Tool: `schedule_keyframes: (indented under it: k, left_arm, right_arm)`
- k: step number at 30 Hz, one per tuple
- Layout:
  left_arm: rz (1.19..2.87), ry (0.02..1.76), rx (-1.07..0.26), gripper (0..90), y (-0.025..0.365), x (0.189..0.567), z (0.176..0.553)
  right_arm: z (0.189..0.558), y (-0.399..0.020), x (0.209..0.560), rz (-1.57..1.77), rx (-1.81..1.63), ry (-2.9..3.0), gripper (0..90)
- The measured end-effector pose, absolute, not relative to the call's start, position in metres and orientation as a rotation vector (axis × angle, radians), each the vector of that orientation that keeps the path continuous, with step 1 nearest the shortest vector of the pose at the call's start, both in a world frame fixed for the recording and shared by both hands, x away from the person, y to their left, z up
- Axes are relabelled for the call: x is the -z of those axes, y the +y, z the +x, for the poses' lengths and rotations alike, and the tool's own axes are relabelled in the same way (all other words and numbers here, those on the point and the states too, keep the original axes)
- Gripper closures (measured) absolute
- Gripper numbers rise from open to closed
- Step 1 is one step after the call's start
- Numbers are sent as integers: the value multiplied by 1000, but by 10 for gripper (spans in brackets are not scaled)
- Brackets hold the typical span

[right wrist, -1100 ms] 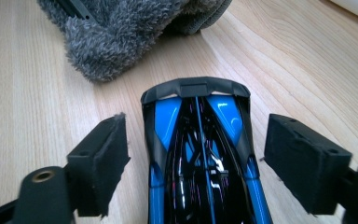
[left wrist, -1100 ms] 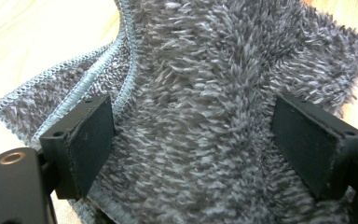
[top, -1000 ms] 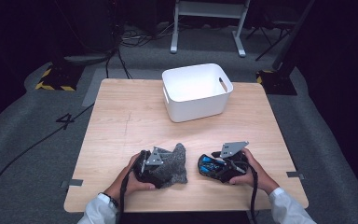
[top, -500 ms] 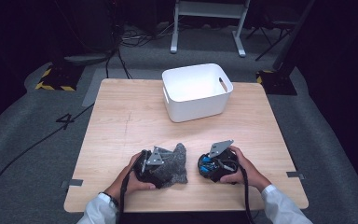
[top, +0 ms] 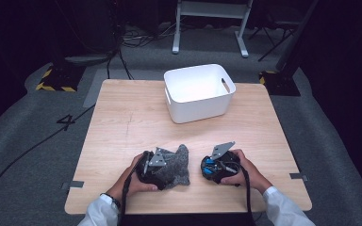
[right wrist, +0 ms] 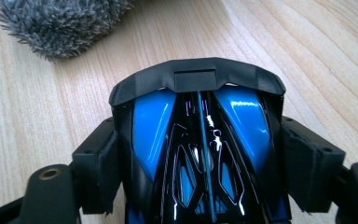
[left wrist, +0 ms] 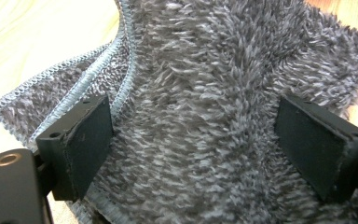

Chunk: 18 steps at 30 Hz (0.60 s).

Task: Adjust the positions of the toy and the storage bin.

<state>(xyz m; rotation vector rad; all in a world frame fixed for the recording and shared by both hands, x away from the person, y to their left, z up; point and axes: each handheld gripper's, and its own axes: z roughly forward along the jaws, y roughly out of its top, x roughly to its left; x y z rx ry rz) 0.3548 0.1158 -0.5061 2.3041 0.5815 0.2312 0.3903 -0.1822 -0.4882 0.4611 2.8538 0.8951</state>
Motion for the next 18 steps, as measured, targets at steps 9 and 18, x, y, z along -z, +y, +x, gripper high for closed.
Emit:
schedule_keyframes:
  k: [9, 18]
  left_arm:
    - [2304, 581, -232, 125, 116, 506, 355]
    - [2304, 580, -232, 124, 116, 506, 355]
  right_arm:
    - [386, -186, 484, 436, -929, 2824, 252]
    - [381, -196, 468, 397, -1041, 2788, 253]
